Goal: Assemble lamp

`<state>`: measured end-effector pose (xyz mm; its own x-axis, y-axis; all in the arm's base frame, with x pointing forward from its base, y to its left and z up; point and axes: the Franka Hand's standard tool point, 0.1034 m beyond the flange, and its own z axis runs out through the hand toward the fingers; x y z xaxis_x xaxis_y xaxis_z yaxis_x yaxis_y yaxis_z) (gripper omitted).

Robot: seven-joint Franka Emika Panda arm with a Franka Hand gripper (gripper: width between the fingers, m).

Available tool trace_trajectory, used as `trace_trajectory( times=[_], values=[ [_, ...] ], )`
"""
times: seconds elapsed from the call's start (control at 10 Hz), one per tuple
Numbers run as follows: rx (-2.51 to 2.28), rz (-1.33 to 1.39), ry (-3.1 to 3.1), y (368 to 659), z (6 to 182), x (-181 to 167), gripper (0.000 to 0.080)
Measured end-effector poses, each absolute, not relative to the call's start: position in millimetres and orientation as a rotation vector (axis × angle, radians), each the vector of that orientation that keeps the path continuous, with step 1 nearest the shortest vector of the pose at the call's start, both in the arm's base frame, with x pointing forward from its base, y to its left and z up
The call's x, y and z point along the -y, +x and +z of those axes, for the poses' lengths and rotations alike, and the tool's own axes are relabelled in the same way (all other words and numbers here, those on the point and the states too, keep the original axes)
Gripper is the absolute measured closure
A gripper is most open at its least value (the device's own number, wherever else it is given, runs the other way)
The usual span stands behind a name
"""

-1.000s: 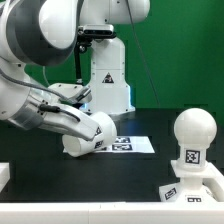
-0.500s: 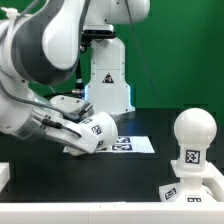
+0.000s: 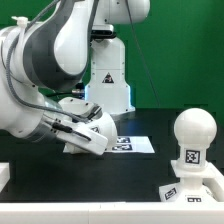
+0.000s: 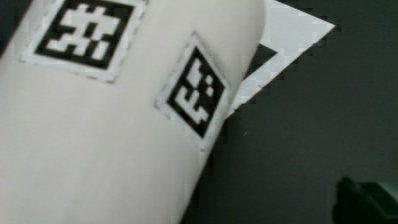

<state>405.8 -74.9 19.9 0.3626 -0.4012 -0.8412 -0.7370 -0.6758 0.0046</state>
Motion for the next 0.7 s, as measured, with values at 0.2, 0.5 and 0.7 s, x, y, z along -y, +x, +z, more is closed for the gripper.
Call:
trace_trajectory(
  times=[0.2,0.5,0.7],
  values=[
    [-0.996,1.233,-2.256,405.9,19.8,75.2,0.0309],
    [-0.997,1.233,-2.256,405.8,19.6,75.7,0.0749],
    [-0.998,1.233,-2.256,405.7,19.6,75.9,0.0754]
  ],
)
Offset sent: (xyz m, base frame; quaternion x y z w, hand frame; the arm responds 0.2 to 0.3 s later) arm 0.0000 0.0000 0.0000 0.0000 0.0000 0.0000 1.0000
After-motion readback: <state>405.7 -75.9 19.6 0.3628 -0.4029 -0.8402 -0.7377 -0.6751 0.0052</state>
